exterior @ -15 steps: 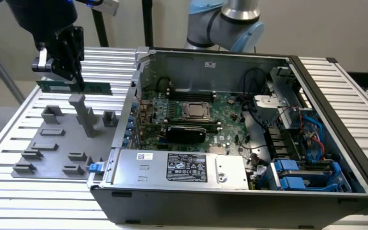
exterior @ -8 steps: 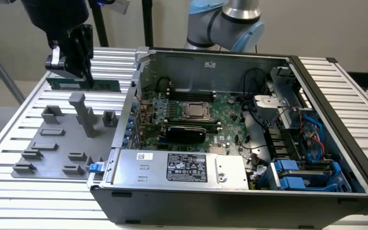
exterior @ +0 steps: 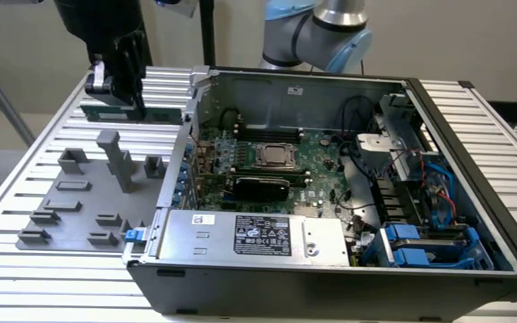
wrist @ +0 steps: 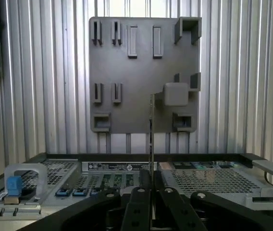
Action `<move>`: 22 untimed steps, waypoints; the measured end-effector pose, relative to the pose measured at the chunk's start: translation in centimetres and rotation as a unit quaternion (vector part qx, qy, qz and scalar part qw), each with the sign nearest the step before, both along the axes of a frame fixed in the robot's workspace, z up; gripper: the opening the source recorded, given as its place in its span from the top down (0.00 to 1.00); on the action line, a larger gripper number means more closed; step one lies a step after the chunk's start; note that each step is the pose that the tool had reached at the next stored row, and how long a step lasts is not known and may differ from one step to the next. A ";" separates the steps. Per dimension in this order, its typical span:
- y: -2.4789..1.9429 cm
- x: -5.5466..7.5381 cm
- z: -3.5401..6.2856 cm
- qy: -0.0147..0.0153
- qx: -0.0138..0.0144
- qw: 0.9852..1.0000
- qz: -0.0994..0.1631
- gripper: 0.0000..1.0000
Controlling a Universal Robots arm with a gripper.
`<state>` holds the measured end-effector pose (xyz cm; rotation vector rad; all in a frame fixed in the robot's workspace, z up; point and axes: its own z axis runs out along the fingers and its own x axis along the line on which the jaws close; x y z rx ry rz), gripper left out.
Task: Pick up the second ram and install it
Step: 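Insert the second ram into the second slot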
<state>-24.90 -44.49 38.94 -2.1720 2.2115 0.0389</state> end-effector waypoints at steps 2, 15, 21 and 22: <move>0.20 0.5 0.00 0.000 0.001 1.000 0.000 1.00; 1.81 4.7 -0.01 0.000 0.002 1.000 0.000 1.00; 2.42 7.4 -0.04 0.000 0.002 1.000 0.000 1.00; 2.49 7.9 -0.06 0.000 0.002 1.000 0.000 1.00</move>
